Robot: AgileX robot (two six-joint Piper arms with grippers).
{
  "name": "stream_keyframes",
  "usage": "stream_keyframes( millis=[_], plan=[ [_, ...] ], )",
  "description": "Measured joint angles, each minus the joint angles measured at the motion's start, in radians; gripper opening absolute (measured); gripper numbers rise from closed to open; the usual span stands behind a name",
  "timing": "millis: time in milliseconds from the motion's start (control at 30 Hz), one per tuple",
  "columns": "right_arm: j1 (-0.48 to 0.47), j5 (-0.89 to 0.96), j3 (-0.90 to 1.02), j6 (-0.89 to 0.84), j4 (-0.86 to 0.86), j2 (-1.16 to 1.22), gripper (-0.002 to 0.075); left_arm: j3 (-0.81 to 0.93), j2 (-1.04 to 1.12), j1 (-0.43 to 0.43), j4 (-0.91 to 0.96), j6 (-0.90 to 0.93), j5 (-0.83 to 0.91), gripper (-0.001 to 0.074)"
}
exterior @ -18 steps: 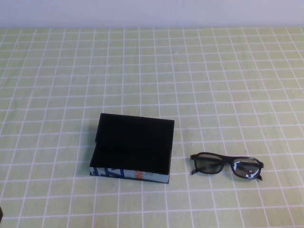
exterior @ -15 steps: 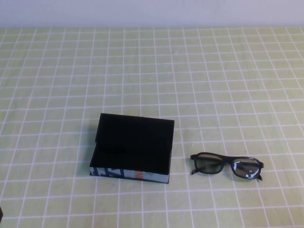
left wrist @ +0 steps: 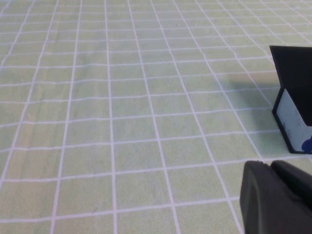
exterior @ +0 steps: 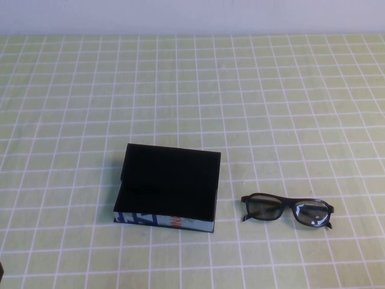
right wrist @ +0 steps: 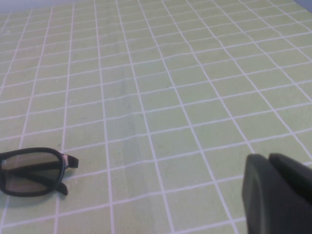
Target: Return glasses to glasses case
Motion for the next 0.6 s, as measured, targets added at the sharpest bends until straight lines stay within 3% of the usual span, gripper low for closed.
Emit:
stream_keyframes(
  millis=[400,600],
  plan=[
    [0.000,-0.013,0.000,0.000,0.000,0.000,-0.0018,0.000,0.000,0.000,-0.002,0.000,-0.043,-0.0001],
    [0.000,-0.247,0.000,0.000,0.000,0.000,-0.0018,0.000,0.000,0.000,-0.002,0.000,-0.226,-0.0001]
  ],
)
